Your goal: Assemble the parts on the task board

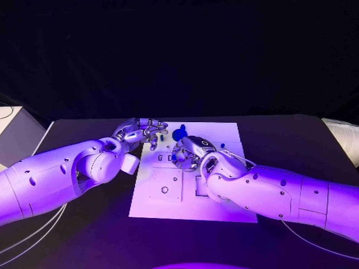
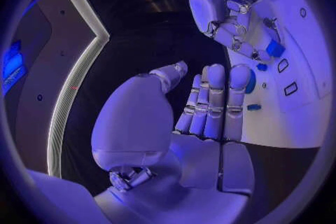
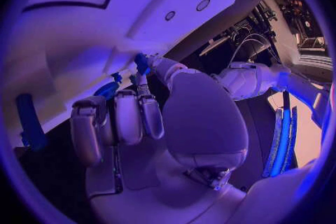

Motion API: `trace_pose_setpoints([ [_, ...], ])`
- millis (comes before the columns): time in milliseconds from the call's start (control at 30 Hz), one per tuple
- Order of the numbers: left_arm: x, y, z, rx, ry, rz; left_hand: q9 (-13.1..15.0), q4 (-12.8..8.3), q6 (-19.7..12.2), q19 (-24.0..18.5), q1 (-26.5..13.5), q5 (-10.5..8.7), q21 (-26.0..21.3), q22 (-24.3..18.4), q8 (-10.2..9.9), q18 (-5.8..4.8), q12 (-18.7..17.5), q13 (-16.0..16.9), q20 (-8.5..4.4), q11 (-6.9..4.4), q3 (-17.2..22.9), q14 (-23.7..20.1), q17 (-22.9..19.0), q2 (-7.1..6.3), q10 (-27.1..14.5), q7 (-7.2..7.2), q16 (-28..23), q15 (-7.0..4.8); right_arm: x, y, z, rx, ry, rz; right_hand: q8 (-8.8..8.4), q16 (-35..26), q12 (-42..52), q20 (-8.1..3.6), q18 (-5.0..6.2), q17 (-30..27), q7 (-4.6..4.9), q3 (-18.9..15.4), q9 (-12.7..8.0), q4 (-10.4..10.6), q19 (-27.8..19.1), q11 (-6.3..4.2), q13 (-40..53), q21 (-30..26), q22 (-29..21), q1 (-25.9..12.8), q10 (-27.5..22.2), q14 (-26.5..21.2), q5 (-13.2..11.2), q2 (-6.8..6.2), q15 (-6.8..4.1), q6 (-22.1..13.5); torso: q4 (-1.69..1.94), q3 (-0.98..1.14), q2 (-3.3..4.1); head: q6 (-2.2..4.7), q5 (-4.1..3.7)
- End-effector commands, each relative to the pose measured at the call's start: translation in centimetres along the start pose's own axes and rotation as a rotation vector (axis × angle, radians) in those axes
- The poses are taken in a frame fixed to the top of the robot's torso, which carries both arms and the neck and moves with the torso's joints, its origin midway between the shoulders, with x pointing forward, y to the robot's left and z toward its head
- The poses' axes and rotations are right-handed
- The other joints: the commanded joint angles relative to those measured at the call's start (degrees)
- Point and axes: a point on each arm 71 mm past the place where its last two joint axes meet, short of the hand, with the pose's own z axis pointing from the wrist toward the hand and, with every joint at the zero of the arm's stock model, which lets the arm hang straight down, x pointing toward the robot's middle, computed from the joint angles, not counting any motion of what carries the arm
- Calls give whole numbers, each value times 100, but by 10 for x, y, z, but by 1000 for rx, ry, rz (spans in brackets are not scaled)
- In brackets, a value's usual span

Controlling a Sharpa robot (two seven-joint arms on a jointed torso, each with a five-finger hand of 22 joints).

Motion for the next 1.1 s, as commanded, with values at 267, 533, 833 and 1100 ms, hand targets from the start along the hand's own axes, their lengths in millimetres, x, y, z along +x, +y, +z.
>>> trace_pose_setpoints([
  [267, 2, -1, 1, 4, 10, -6, 7, -23, -42, -23, -34, -22, -27, -7, 22, 65, 40, 11, 4, -8, 3, 9, -2, 30, 17, 77, -27, 9, 3, 2, 0, -17, 1, -3, 24, -37, -3, -15, -83, -16, 8, 2, 10, -26, 600, 23, 706, 27, 1510, -10, 30, 187, 8, -34, -5, -43, 1, 3, 4, -25, 14],
  [533, 3, 0, 1, 3, 15, -5, 7, -23, -42, -23, -34, -22, -27, -7, 22, 65, 40, 11, 4, -8, 3, 9, -2, 30, 17, 77, -27, 9, 4, 0, 0, -15, 5, -6, 15, -54, -6, -10, -83, -34, 23, 1, 5, -26, 600, 35, 704, 27, 1510, -36, 27, 183, -33, -50, 2, -81, -6, 7, 0, -39, 26],
  [833, 3, 0, 2, 3, 18, -5, 7, -23, -42, -23, -34, -22, -27, -7, 22, 65, 40, 11, 4, -8, 3, 9, -2, 30, 17, 77, -27, 9, 6, -1, 1, -17, 11, -12, 1, -65, -15, -4, -83, -44, 37, -1, -3, -28, 600, 47, 696, 27, 1510, -58, 18, 180, -57, -73, 12, -124, -8, 5, 2, -45, 18],
  [1100, 4, 0, 2, 3, 25, -5, 7, -23, -42, -23, -34, -22, -27, -7, 22, 65, 40, 11, 4, -8, 3, 9, -2, 30, 17, 77, -27, 9, 7, -1, 1, -28, 8, -13, -54, -94, -74, 19, -83, -72, 79, -19, -33, -36, 600, 83, 636, 27, 1510, -111, -47, 173, -74, -162, 40, -261, -6, 5, 1, -52, 17],
])
